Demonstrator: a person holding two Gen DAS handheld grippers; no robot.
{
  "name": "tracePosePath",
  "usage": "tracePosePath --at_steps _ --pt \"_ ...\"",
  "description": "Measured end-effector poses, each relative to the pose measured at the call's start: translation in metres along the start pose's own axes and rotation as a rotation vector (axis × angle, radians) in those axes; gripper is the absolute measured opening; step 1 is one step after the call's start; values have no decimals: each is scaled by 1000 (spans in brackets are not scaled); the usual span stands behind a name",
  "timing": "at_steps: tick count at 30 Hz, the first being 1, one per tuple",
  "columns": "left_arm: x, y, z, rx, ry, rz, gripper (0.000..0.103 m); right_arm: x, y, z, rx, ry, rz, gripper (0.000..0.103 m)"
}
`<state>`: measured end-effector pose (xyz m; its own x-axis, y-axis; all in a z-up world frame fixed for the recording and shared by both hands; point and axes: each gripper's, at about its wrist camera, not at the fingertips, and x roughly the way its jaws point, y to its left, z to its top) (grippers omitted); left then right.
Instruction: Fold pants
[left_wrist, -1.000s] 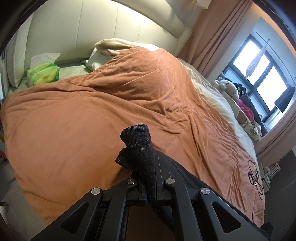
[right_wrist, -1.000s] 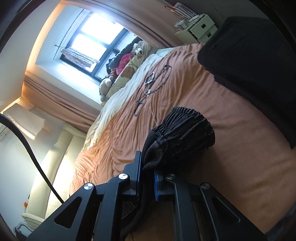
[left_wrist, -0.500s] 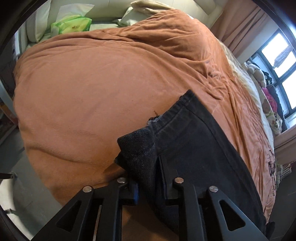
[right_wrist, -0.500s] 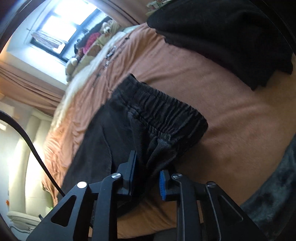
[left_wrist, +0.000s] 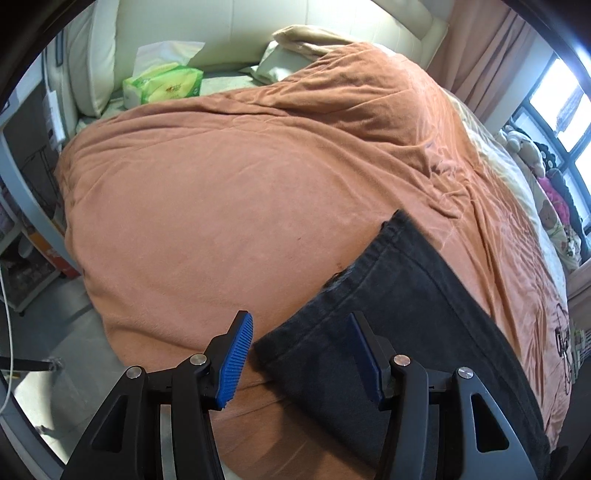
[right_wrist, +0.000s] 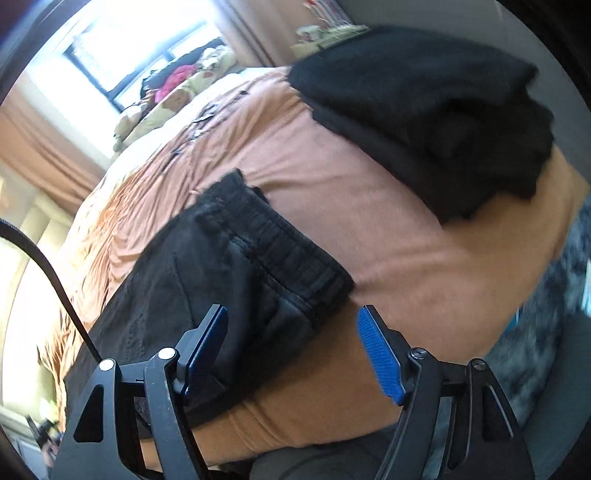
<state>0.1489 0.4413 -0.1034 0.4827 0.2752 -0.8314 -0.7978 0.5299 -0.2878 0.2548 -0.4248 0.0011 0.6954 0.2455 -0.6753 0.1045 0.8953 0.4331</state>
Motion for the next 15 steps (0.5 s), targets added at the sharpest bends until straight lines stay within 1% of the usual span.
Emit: tracePosePath --at_steps 3,7,10,13,15 --pt "0 -23 5 39 6 -14 56 -2 21 10 -83 -14 6 72" --pt "0 -58 7 92 12 -51 56 7 46 23 -186 -12 27 72" --pt "2 -83 7 123 18 -73 56 27 56 26 -254 -8 33 72" --pt "2 -108 5 152 24 -96 56 39 72 33 -305 4 60 72" --pt "3 -125 4 169 29 -104 56 60 76 37 -343 14 67 72"
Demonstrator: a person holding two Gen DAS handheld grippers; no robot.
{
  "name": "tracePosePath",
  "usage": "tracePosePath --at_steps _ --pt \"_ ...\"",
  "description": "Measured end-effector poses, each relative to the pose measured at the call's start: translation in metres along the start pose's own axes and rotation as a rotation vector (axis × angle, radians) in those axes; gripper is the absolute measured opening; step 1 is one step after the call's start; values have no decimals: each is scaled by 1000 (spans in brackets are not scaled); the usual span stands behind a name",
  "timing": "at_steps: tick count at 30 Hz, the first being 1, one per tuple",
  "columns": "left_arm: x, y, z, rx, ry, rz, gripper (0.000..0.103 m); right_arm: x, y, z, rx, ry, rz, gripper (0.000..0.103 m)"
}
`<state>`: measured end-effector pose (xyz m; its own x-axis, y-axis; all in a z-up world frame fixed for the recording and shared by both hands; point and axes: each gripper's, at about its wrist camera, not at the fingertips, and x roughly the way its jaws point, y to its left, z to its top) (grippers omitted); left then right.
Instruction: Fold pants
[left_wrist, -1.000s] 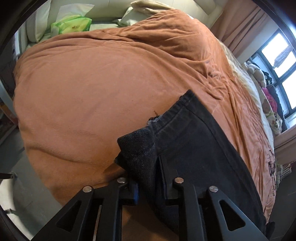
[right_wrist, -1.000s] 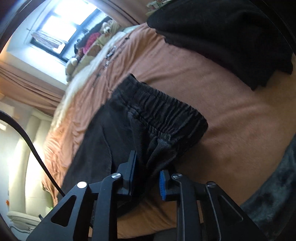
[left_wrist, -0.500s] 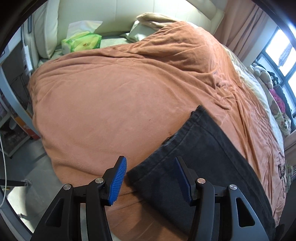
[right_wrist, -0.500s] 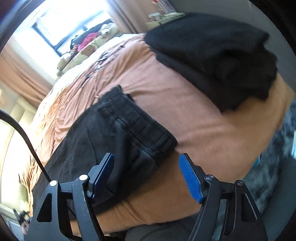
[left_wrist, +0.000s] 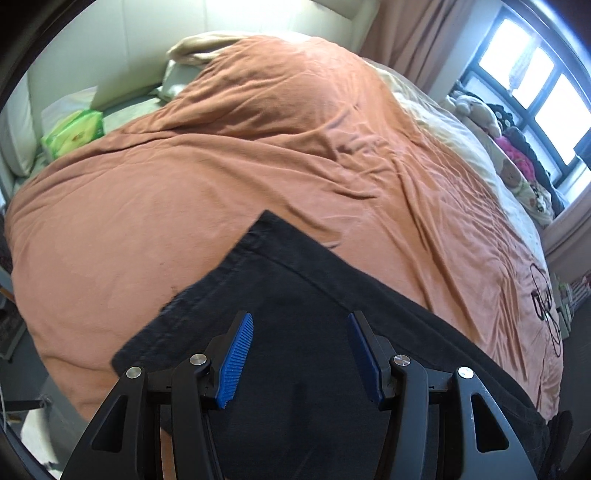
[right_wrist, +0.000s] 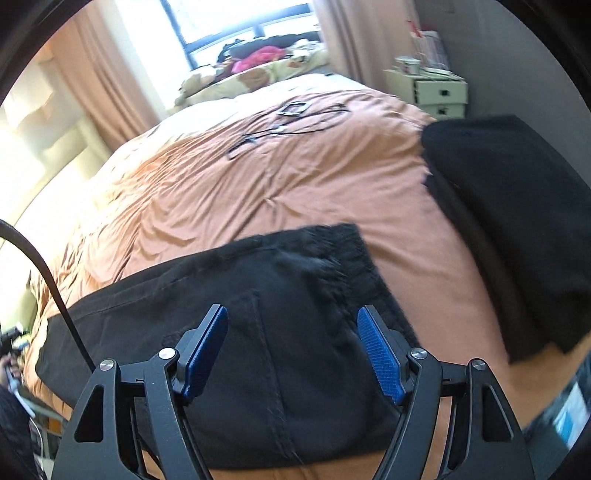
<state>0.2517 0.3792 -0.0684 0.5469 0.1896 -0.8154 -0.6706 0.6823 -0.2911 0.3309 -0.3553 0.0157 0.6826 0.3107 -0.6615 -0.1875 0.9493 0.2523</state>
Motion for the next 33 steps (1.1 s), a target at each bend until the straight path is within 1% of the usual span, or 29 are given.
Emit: tracePosePath --at_steps 5,9,13,15,18,22,33 --pt "5 -36 4 43 3 -19 56 30 29 20 -99 14 15 72" --pt "13 -62 7 63 13 -43 56 53 55 35 -166 33 47 72" --pt "28 -84 8 73 39 -51 56 74 78 44 -251 62 72 72" --pt "35 -91 8 71 50 -51 56 86 90 49 -291 75 69 72" --pt "48 -100 6 60 73 -60 56 104 104 55 -340 101 89 72" --pt "65 -110 2 58 107 -54 56 131 124 63 -420 136 103 72" --pt "106 -132 -6 68 184 -41 56 199 163 72 -565 254 160 72"
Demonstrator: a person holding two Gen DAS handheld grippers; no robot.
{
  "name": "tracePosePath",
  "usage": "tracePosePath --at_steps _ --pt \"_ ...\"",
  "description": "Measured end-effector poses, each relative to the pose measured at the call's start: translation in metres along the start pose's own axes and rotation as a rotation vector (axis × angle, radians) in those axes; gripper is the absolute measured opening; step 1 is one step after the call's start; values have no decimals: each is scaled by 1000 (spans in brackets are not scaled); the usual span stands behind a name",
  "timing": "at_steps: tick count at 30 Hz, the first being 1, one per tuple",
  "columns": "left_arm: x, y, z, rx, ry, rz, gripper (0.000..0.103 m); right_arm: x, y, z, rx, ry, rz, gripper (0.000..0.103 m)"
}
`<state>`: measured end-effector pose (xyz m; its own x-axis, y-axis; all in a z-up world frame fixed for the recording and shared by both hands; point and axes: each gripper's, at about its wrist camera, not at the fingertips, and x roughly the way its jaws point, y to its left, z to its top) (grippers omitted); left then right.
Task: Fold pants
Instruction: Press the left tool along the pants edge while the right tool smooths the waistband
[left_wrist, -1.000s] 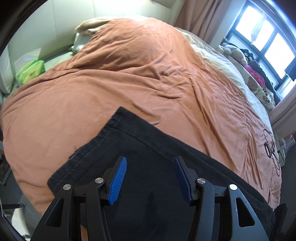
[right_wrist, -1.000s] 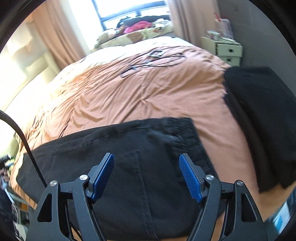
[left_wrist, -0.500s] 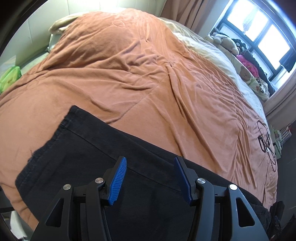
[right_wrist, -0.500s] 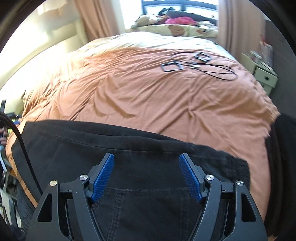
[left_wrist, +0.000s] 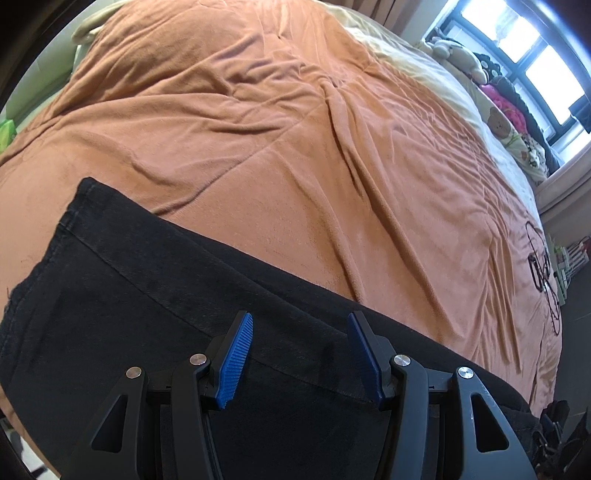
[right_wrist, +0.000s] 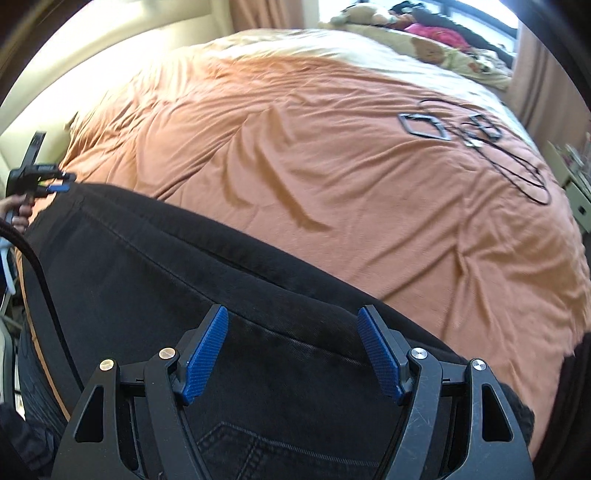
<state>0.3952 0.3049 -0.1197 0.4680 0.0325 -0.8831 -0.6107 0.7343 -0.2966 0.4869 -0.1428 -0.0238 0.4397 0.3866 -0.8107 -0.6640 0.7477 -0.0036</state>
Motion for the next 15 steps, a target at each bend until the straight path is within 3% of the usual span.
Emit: tracePosePath --at_steps 4,6,12,13,15 --pt "8 -6 0 11 12 -5 56 22 4 12 -55 40 25 70" --pt "11 -8 0 14 18 -4 56 36 4 18 -81 80 21 65" --pt "17 -11 -2 19 35 -4 56 77 3 30 -153 210 4 65" --pt "18 -11 -2 18 38 -8 56 82 3 30 -165 233 10 62" --pt "19 -11 -1 14 43 -6 56 86 7 30 -190 268 41 45"
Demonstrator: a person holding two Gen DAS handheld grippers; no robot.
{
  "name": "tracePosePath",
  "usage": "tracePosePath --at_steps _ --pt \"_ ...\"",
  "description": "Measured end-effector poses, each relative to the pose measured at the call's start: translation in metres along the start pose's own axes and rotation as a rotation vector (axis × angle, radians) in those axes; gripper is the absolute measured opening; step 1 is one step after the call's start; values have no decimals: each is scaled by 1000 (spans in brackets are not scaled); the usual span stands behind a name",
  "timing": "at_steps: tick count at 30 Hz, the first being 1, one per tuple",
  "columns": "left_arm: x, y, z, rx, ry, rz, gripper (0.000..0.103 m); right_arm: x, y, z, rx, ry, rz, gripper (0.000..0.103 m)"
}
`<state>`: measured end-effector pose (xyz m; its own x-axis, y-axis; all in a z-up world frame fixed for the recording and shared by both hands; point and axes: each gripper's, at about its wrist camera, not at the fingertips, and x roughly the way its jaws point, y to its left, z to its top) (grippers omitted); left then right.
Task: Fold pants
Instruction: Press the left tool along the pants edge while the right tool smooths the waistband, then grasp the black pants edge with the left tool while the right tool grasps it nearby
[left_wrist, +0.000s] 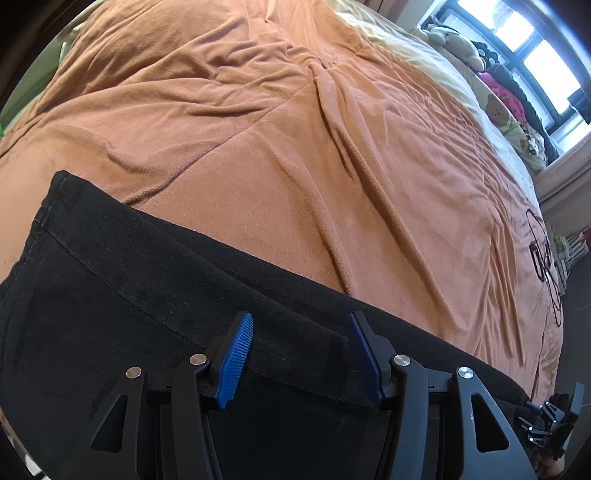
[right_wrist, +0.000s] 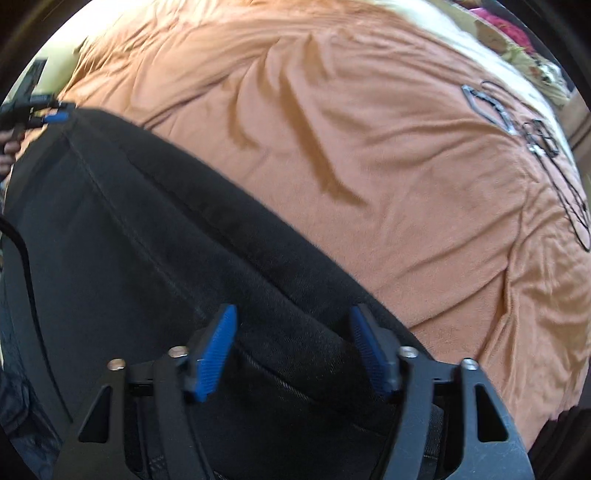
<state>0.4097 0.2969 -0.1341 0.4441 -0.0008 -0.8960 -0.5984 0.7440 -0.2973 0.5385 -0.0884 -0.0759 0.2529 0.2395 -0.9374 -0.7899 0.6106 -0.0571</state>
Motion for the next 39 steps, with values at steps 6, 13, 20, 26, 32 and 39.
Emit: tracePosePath --at_steps 6,13,20,26,32,39 --pt "7 -5 1 -15 20 21 56 -20 21 -5 -128 -41 -59 2" --pt "23 -12 3 -3 58 84 56 -51 35 -23 -117 -191 -72 2" --pt "40 -13 6 -32 111 178 57 -67 49 -44 -153 -287 -52 2" --pt "42 -16 6 -41 106 246 31 -68 49 -58 -142 -326 -39 2" --pt "19 4 13 -103 72 135 3 -73 35 -54 -77 -325 -106 1" --pt "-2 10 21 -118 -28 57 2 -62 40 -31 -16 -310 -163 1"
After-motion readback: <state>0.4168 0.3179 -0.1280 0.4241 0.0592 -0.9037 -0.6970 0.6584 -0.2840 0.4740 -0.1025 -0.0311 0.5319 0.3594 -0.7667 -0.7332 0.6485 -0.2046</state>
